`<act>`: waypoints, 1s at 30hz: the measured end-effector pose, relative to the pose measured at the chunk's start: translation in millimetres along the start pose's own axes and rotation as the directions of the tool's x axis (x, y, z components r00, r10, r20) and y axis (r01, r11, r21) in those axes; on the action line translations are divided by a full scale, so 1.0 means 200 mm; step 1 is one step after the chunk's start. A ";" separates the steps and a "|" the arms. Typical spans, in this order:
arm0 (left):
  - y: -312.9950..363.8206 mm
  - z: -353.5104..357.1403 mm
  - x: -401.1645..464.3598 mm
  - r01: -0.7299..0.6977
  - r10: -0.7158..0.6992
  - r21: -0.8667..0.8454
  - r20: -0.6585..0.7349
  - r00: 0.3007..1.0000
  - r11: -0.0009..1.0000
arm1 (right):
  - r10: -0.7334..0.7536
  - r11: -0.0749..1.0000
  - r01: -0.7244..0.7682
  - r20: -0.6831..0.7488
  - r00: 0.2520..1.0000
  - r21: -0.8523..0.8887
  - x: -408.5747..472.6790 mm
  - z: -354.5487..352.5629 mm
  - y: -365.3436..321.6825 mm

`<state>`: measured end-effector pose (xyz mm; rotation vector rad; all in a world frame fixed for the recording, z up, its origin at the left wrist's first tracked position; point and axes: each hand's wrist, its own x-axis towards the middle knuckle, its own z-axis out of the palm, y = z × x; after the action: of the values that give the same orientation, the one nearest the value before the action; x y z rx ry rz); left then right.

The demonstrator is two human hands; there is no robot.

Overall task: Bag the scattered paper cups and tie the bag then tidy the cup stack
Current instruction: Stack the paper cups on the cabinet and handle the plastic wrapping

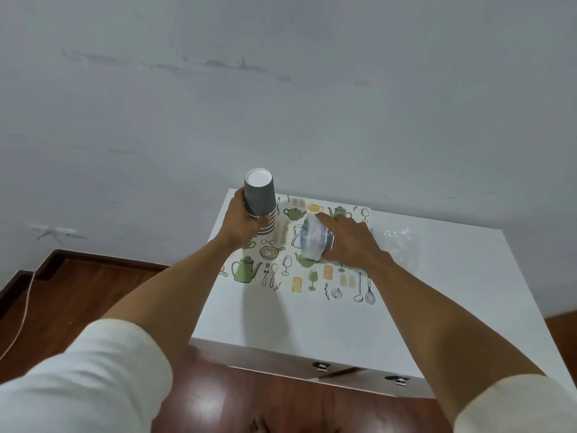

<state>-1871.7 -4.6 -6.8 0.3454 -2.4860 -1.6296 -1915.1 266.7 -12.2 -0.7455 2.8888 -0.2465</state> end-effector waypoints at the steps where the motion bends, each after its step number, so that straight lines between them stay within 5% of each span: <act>1: 0.00 0.00 0.01 0.001 -0.001 0.006 0.009 1.000 1.000 | 0.005 1.000 -0.005 0.008 1.000 0.003 0.01 0.00 0.00; 4: -0.01 0.01 -0.01 -0.028 0.040 0.128 -0.095 0.995 0.991 | 0.020 1.000 -0.020 0.024 1.000 0.007 0.02 0.00 -0.01; 6: -0.02 0.03 -0.05 -0.136 0.249 0.395 -0.252 0.935 0.908 | 0.019 1.000 -0.019 0.025 0.999 0.018 0.02 0.02 -0.01; 9: -0.01 0.11 -0.14 -0.349 0.482 0.511 -0.152 0.863 0.785 | 0.006 0.997 -0.009 0.050 0.999 0.073 0.01 0.03 0.01; 12: 0.03 0.22 -0.19 -0.362 0.359 0.374 0.082 0.930 0.854 | 0.009 0.997 -0.020 0.148 0.989 0.073 0.00 0.02 0.02; 16: 0.11 0.36 -0.18 0.027 -0.028 0.010 0.285 0.958 1.000 | 0.170 0.985 -0.154 0.319 0.932 -0.075 -0.02 -0.07 0.09; 20: 0.15 0.40 -0.14 0.302 -0.212 -0.193 0.381 0.900 0.934 | 0.255 0.967 -0.237 0.436 0.863 -0.097 -0.04 -0.13 0.19; 30: 0.24 0.41 -0.16 0.274 -0.205 -0.170 0.339 0.918 0.947 | 0.272 0.957 -0.256 0.117 0.955 -0.139 -0.14 -0.11 0.25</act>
<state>-1866.3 95.3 3.9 0.4025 -2.5318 -2.1910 -1918.8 326.3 3.1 -0.3667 2.8499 0.0136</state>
